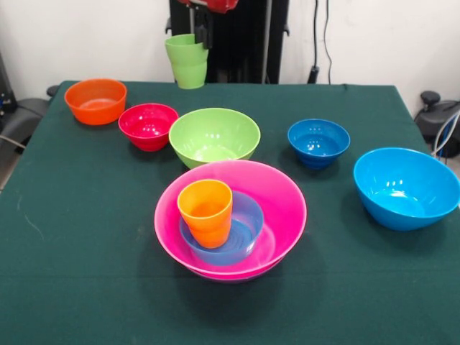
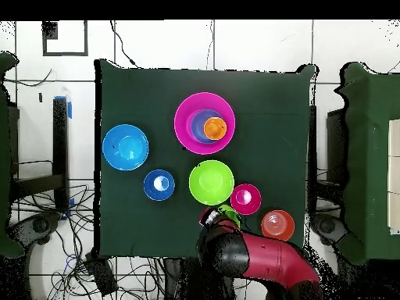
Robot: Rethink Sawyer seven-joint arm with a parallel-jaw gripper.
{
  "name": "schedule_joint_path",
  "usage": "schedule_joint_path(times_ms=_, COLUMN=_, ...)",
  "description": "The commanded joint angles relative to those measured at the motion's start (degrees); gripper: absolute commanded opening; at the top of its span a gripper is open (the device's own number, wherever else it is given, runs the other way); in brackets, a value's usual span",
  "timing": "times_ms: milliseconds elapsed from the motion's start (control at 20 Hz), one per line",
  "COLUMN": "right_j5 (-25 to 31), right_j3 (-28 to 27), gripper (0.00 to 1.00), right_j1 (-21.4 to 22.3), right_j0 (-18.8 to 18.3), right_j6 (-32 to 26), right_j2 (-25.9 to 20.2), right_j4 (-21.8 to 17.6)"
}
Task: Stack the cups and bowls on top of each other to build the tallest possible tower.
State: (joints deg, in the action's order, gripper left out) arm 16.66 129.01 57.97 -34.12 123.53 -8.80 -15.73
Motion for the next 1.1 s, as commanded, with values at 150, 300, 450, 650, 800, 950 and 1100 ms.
schedule_joint_path(times_ms=150, right_j5=12.4, right_j3=-4.5, gripper=0.00, right_j1=2.8, right_j0=1.1, right_j6=-3.0, right_j2=-8.0, right_j4=3.8)
schedule_joint_path(times_ms=300, right_j5=14.5, right_j3=-5.4, gripper=0.00, right_j1=3.9, right_j0=0.9, right_j6=-3.6, right_j2=-8.7, right_j4=4.4)
schedule_joint_path(times_ms=450, right_j5=16.7, right_j3=-6.5, gripper=0.00, right_j1=4.7, right_j0=1.0, right_j6=-4.0, right_j2=-9.2, right_j4=4.8)
schedule_joint_path(times_ms=650, right_j5=18.4, right_j3=-8.1, gripper=0.00, right_j1=4.6, right_j0=1.4, right_j6=-3.8, right_j2=-10.1, right_j4=5.3)
schedule_joint_path(times_ms=800, right_j5=19.9, right_j3=-9.9, gripper=0.00, right_j1=3.9, right_j0=1.7, right_j6=-4.1, right_j2=-10.9, right_j4=5.3)
schedule_joint_path(times_ms=950, right_j5=21.2, right_j3=-12.3, gripper=0.00, right_j1=2.4, right_j0=1.8, right_j6=-4.9, right_j2=-11.8, right_j4=5.0)
schedule_joint_path(times_ms=1100, right_j5=22.7, right_j3=-14.3, gripper=0.00, right_j1=1.0, right_j0=1.4, right_j6=-6.0, right_j2=-13.1, right_j4=4.7)
